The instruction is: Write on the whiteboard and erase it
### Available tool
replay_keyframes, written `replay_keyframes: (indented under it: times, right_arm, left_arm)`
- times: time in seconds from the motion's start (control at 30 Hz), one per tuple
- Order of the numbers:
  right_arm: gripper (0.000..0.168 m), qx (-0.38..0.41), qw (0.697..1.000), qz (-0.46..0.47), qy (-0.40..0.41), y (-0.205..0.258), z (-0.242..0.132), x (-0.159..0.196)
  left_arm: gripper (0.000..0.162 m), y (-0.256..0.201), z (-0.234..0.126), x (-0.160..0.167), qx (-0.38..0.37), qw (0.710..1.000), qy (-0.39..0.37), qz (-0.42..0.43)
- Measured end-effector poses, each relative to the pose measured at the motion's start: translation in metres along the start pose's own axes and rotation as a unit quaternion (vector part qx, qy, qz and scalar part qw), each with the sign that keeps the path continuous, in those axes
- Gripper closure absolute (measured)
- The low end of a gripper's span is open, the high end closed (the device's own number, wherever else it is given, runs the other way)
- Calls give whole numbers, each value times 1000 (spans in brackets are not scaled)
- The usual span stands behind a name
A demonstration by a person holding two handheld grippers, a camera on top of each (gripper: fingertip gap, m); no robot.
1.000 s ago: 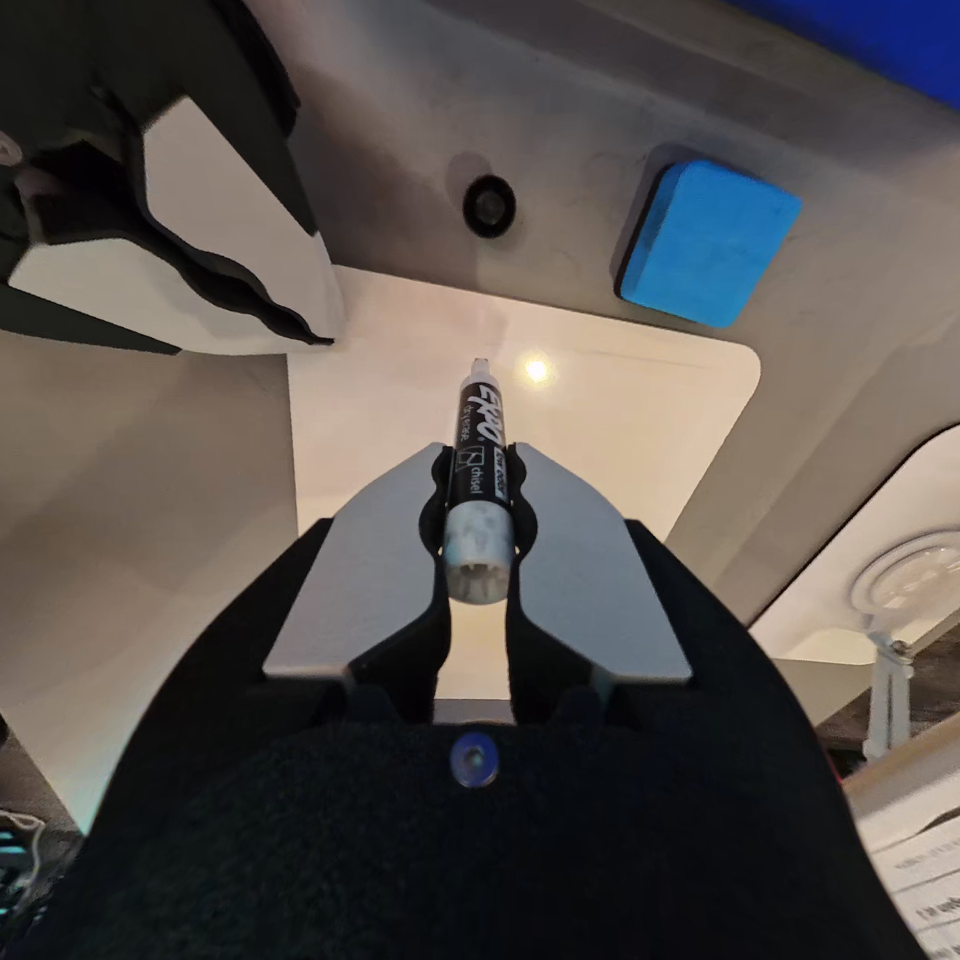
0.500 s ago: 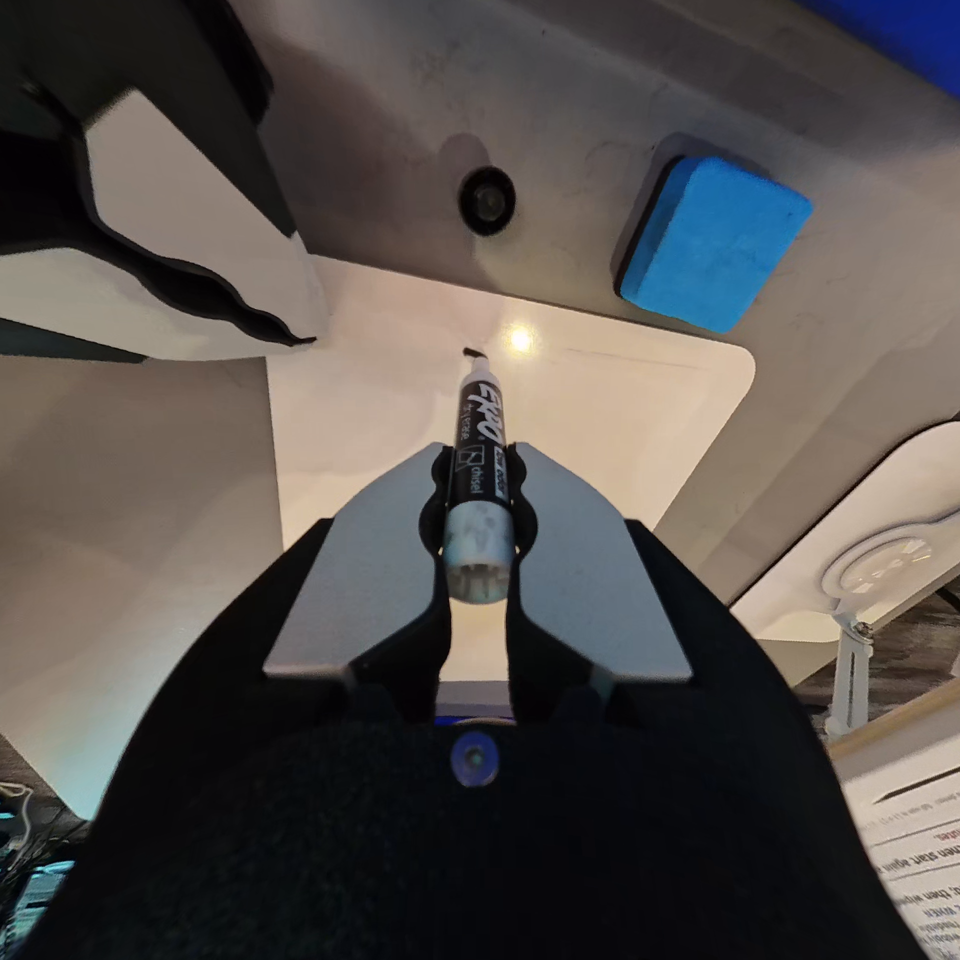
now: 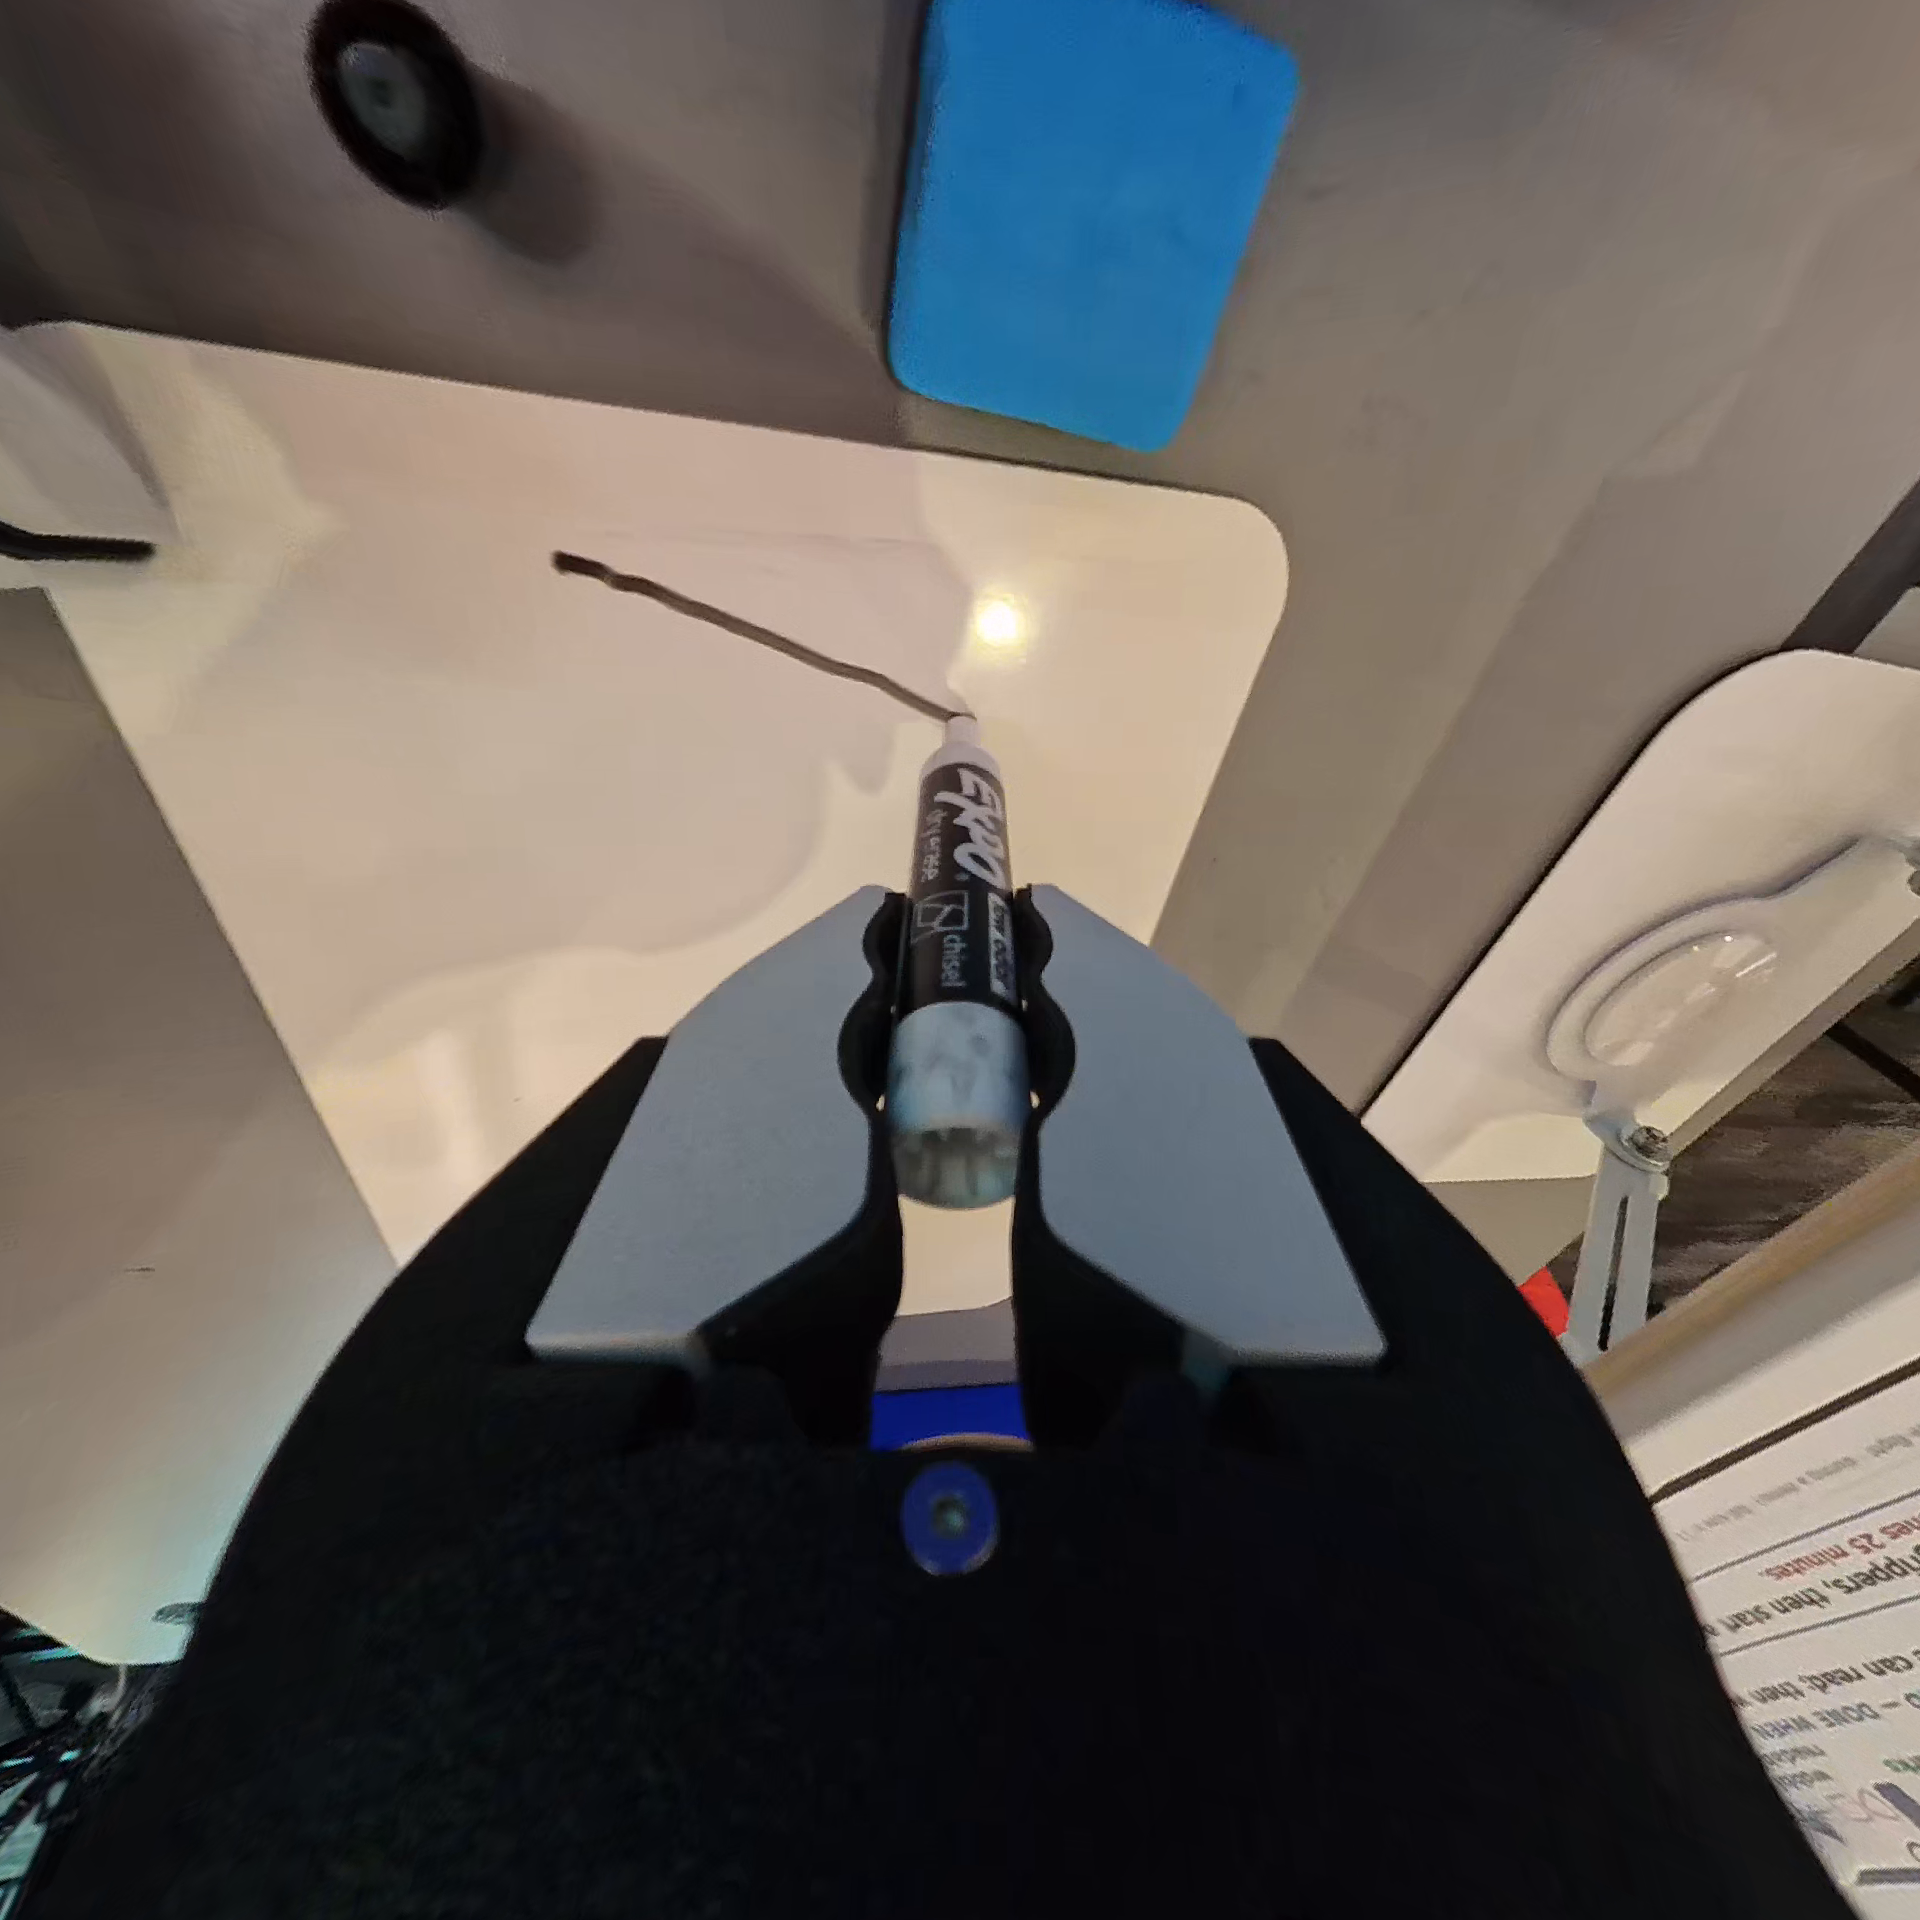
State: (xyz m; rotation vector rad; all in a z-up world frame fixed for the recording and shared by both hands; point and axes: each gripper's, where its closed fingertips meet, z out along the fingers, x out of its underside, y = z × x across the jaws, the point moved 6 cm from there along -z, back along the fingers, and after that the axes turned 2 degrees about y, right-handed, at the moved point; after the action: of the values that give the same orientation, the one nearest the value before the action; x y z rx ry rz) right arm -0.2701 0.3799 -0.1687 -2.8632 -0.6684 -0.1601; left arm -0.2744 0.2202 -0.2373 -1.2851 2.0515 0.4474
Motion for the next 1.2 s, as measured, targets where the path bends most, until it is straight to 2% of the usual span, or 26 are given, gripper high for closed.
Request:
replay_keyframes:
  times: [0.33,1.0,1.2]
  right_arm:
    - [149,-1,1000,13,1,-14,4,9]
    - [149,-19,1000,23,1,68,-8,29]
    - [149,-3,999,37,-33,64,-19,24]
  left_arm:
    - [162,-1,0,0,2,1000,0,-2]
    - [162,-3,0,1,-5,1000,0,4]
    - [162,-3,0,1,-5,1000,0,4]
